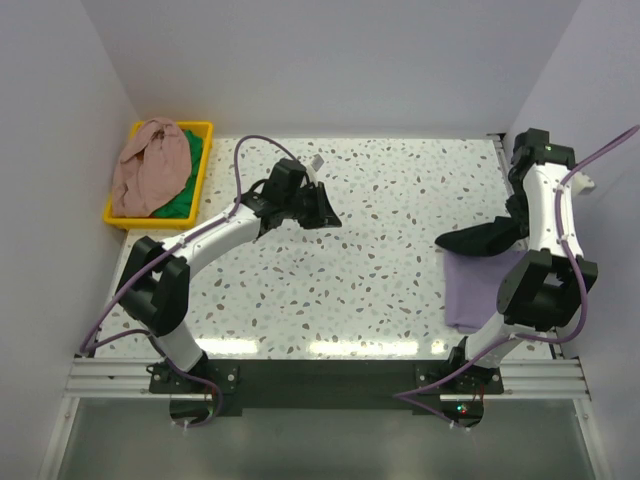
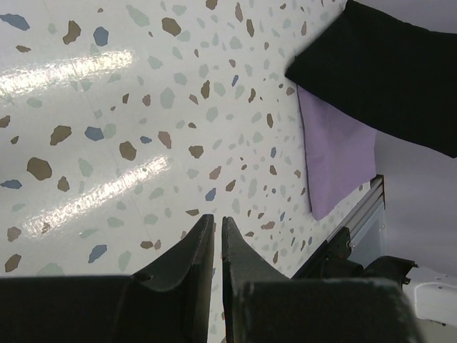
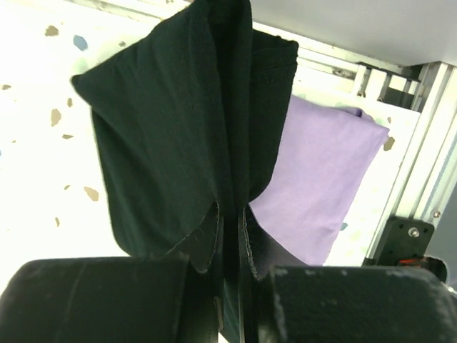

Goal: Fold and stack the t-shirts
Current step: Neatly place the folded tshirt to the corner

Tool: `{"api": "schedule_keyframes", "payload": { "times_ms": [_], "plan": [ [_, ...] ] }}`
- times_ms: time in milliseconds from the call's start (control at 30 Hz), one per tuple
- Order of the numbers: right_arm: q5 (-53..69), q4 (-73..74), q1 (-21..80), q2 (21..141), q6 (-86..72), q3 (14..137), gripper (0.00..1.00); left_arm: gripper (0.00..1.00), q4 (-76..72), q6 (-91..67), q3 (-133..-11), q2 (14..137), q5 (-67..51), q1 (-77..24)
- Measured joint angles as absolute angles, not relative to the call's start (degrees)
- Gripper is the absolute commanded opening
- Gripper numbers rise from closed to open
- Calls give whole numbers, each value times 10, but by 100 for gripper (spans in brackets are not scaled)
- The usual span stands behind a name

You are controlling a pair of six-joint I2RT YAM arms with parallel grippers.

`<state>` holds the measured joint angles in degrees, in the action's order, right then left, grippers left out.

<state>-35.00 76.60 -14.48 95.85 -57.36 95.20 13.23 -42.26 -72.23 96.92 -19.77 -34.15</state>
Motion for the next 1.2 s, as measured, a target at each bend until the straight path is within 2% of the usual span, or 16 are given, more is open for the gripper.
{"api": "schedule_keyframes", "payload": {
  "times_ms": [433,800,1200],
  "plan": [
    [-350,767,-148,952,-567,985,0,14,136,-422,-722,969,-201,-342],
    [-348,767,-148,897,-556,985,0,14,136,-422,-722,969,-203,-342],
    [-327,766,-150,842,-537,894,0,14,135,-423,-713,964,-203,-351]
  ]
}}
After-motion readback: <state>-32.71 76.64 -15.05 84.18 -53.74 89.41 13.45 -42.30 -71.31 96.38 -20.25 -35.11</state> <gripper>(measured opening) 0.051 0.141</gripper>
